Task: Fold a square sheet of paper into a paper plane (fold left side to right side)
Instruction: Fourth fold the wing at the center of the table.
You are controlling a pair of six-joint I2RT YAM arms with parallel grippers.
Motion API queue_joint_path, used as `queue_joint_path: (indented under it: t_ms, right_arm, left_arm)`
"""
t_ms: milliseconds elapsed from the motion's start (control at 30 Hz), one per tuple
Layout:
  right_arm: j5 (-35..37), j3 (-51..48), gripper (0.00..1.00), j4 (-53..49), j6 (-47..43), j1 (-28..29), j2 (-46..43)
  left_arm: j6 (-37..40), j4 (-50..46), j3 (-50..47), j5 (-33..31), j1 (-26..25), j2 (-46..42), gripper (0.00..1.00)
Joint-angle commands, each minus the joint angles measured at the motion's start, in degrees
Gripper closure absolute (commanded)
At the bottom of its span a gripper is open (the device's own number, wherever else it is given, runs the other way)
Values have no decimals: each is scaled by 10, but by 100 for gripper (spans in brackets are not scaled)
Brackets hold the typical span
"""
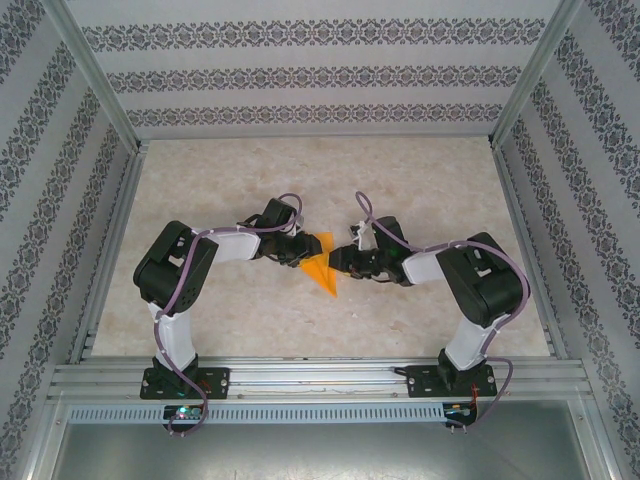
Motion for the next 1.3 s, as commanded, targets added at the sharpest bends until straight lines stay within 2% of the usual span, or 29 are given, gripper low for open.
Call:
queue_joint_path:
  t_ms: [0, 167, 367, 633, 1267]
  right_arm:
    - [-5, 20, 60, 2, -3, 8, 18]
    - [0, 22, 66, 2, -3, 11, 30]
    - [-2, 27, 85, -1, -3, 14, 39]
    - [13, 25, 97, -27, -20, 8, 27]
    - [37, 50, 98, -99, -63, -3, 19]
  left_arm:
    - [13, -38, 2, -29, -7, 20, 61]
    - [14, -39, 2, -27, -7, 20, 61]
    - [14, -39, 2, -28, -7, 21, 61]
    - [14, -41, 1, -30, -7, 21, 61]
    - [14, -42, 1, -28, -7, 22, 61]
